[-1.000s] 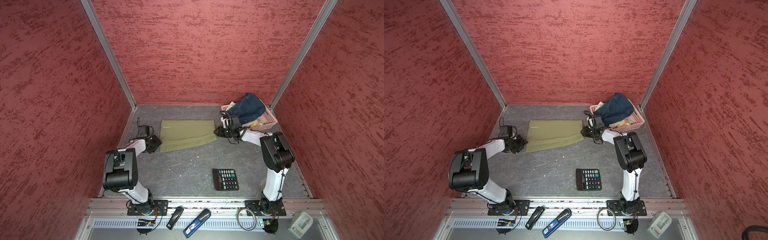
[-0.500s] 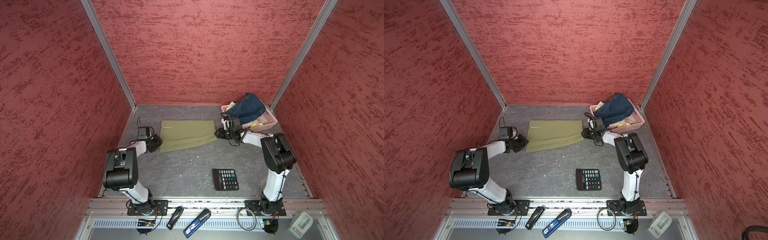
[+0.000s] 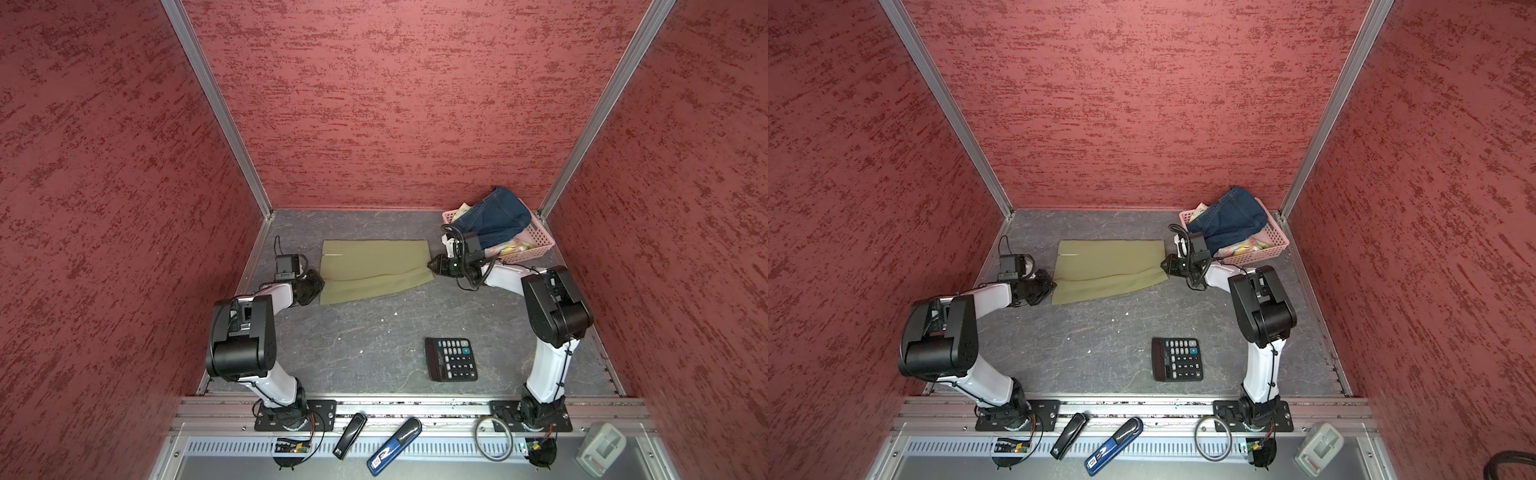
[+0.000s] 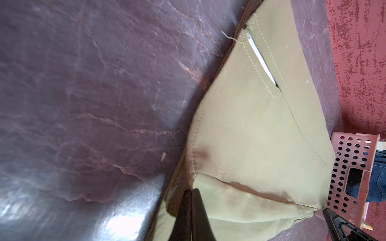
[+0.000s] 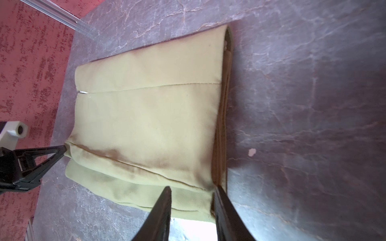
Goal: Fold and stack skirts
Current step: Fold the skirt at the center of the table.
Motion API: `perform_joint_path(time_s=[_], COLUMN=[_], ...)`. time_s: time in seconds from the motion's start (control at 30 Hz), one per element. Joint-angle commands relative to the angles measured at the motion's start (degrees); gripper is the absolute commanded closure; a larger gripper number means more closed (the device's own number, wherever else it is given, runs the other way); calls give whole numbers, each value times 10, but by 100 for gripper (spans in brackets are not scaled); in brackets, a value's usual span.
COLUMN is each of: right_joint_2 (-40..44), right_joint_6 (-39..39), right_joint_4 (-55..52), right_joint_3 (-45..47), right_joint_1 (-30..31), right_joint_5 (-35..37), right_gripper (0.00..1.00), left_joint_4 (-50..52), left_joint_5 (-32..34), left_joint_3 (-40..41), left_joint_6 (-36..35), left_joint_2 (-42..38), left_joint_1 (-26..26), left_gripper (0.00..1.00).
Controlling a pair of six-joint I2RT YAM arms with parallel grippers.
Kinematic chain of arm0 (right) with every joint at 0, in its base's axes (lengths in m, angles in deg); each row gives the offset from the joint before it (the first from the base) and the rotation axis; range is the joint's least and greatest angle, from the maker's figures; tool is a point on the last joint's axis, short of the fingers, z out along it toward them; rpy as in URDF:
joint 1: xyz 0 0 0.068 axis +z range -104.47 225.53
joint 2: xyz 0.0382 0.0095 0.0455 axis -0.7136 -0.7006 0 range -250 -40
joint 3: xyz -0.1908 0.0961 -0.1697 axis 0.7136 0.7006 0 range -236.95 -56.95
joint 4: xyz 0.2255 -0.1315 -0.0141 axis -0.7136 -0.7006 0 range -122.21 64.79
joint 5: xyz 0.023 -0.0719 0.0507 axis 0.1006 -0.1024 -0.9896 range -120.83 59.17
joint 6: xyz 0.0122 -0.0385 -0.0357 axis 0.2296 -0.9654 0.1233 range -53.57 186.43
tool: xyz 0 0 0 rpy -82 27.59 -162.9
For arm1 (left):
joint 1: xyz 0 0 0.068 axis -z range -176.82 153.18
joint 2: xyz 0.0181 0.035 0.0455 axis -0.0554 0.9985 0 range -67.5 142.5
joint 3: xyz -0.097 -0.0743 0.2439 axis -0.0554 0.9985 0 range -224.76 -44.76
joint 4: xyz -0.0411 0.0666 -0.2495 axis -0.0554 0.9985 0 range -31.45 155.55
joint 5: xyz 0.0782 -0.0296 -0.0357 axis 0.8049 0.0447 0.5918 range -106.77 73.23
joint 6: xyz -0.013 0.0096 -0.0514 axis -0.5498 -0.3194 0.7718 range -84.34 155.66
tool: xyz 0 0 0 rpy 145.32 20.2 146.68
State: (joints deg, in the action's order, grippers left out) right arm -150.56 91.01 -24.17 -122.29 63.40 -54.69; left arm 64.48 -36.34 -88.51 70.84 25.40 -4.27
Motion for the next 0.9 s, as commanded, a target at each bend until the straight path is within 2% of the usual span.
perform_joint_path(time_s=[0.0, 0.17, 0.4, 0.7, 0.87], right_joint_2=[0, -9, -14, -32, -38], right_joint_6=[9, 8, -12, 3, 8], right_joint_4=[15, 11, -14, 29, 33], right_joint_3=[-1, -7, -10, -19, -32], right_joint_1=[-2, -2, -2, 1, 4], right_joint_5=[-13, -13, 39, -1, -13], right_gripper=[65, 66, 64, 65, 77], left_joint_4=[-13, -13, -9, -8, -6], left_joint_5=[-8, -8, -6, -5, -5], left_joint_3=[4, 2, -1, -3, -5], left_joint_6=[-1, 1, 2, 2, 2], left_joint_2=[-7, -11, -10, -9, -11], left_joint_1=[1, 3, 7, 12, 13], left_gripper=[100, 100, 100, 100, 100])
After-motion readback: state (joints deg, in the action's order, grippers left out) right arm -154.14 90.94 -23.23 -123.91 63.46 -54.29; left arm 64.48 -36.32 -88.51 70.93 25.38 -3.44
